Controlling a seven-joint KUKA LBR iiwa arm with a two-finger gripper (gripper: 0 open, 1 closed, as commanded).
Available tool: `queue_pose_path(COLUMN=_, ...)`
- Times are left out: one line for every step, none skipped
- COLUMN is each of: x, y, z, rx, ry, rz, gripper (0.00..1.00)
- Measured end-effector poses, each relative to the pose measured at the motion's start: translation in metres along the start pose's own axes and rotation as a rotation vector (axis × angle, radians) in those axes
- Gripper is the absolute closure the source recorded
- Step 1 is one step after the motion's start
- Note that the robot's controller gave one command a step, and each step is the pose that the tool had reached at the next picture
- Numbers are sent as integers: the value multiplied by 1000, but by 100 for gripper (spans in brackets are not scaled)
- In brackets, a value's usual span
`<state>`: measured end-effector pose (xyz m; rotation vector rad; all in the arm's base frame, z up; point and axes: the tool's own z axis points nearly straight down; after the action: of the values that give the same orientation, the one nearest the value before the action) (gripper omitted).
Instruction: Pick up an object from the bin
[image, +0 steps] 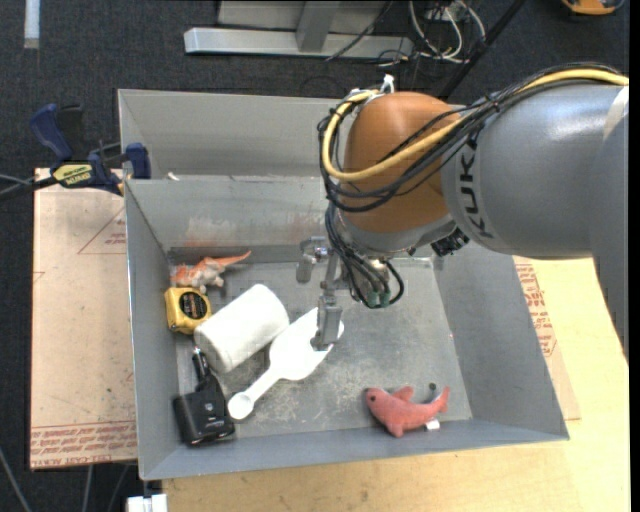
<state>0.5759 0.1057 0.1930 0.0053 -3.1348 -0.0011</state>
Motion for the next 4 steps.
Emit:
queue_pose_path(x=-1, y=0, z=-5, rx=-1, ry=-7, rz=2, gripper=0)
queue_pose_path(x=8, y=-2, z=32, rx=-1, ry=-12, rz=-51, gripper=0)
queue_pose_path(x=17, y=-7, z=85, rx=-2, ry=-11, rz=-74, gripper=0)
queue_pose_path(x=2, y=-5, z=118, rx=-2, ry=-14, rz=-227, gripper=100)
